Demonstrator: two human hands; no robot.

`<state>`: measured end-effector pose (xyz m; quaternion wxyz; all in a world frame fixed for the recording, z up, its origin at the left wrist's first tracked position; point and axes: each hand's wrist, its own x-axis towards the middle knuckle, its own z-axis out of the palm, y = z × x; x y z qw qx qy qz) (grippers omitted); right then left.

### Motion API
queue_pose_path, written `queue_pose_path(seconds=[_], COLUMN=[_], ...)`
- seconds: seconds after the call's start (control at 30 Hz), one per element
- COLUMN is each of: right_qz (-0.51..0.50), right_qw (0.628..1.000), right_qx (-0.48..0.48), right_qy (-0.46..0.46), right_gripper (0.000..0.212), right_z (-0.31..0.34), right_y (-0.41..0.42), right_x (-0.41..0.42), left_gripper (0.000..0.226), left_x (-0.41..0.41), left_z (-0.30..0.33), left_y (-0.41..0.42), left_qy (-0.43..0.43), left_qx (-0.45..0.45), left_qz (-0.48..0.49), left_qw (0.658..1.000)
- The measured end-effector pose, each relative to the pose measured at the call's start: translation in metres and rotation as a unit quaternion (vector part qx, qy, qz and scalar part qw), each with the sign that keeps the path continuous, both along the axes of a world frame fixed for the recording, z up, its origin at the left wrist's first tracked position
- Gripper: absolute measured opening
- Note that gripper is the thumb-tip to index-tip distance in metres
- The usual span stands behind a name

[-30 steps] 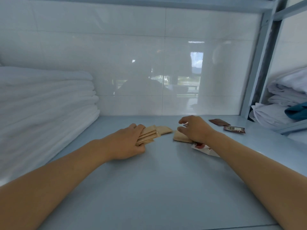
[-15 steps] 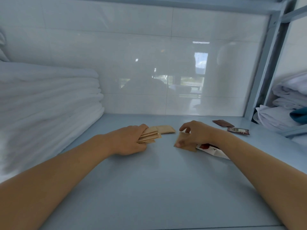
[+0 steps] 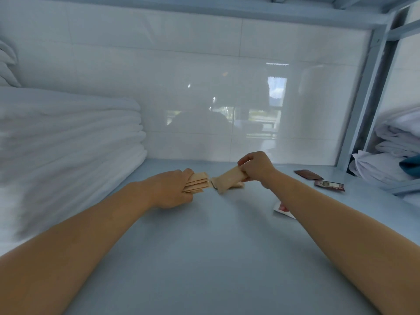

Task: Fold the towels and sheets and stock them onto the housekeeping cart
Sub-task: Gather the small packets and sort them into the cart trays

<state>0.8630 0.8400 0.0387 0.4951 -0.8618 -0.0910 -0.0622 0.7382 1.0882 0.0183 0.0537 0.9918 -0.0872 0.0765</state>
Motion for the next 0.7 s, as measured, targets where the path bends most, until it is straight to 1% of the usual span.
queue_pose_path(seconds=[0.03, 0.07, 0.13, 0.17, 0.2, 0.27, 0.3, 0.37, 0.43, 0.53, 0.6, 0.7], right_qz=[-0.006, -0.011, -0.01, 0.007, 0.037, 0.127, 0.164, 0.197, 0.225, 0.242, 0.242, 0.258], right_qw=[1.0, 0.996, 0.975, 0.967, 0.966, 0.956, 0.942, 0.918, 0.916, 0.923, 0.928, 0.94], right_qx=[-0.027, -0.082, -0.202, -0.233, -0.241, -0.264, -0.292, -0.342, -0.332, -0.299, -0.282, -0.222], right_qy=[-0.009, -0.034, -0.088, -0.102, -0.092, -0.023, 0.009, 0.028, 0.03, 0.017, 0.004, 0.011], right_gripper=[0.023, 0.024, 0.021, 0.021, 0.026, 0.044, 0.052, 0.065, 0.073, 0.08, 0.082, 0.074], right_z=[-0.005, -0.009, -0.018, -0.021, -0.022, -0.022, -0.02, -0.015, -0.01, -0.009, -0.01, -0.009], right_y=[0.005, 0.009, 0.014, 0.016, 0.017, 0.016, 0.015, 0.009, 0.003, -0.003, -0.005, -0.011], right_x=[0.005, 0.01, 0.016, 0.017, 0.017, 0.013, 0.01, 0.003, -0.008, -0.028, -0.041, -0.055], left_gripper=[0.044, 0.044, 0.042, 0.041, 0.041, 0.042, 0.044, 0.048, 0.056, 0.07, 0.07, 0.066], left_x=[0.0, 0.001, 0.002, 0.003, 0.003, 0.004, 0.004, 0.004, 0.003, -0.001, -0.004, -0.009], left_z=[0.0, 0.001, 0.002, 0.002, 0.002, 0.002, 0.002, 0.0, 0.0, 0.0, -0.002, -0.006], left_y=[0.003, 0.005, 0.008, 0.009, 0.009, 0.008, 0.007, 0.006, 0.004, -0.003, -0.012, -0.024], left_qy=[0.001, 0.002, 0.0, -0.004, -0.01, -0.017, -0.018, -0.019, -0.018, -0.026, -0.033, -0.016], left_qx=[0.004, 0.005, -0.001, -0.005, -0.009, -0.017, -0.021, -0.036, -0.067, -0.1, -0.102, -0.1], left_qz=[0.006, 0.009, 0.009, 0.006, 0.001, -0.009, -0.014, -0.022, -0.035, -0.062, -0.081, -0.096], left_qw=[1.0, 1.0, 1.0, 1.0, 1.0, 1.0, 1.0, 0.999, 0.997, 0.993, 0.991, 0.99])
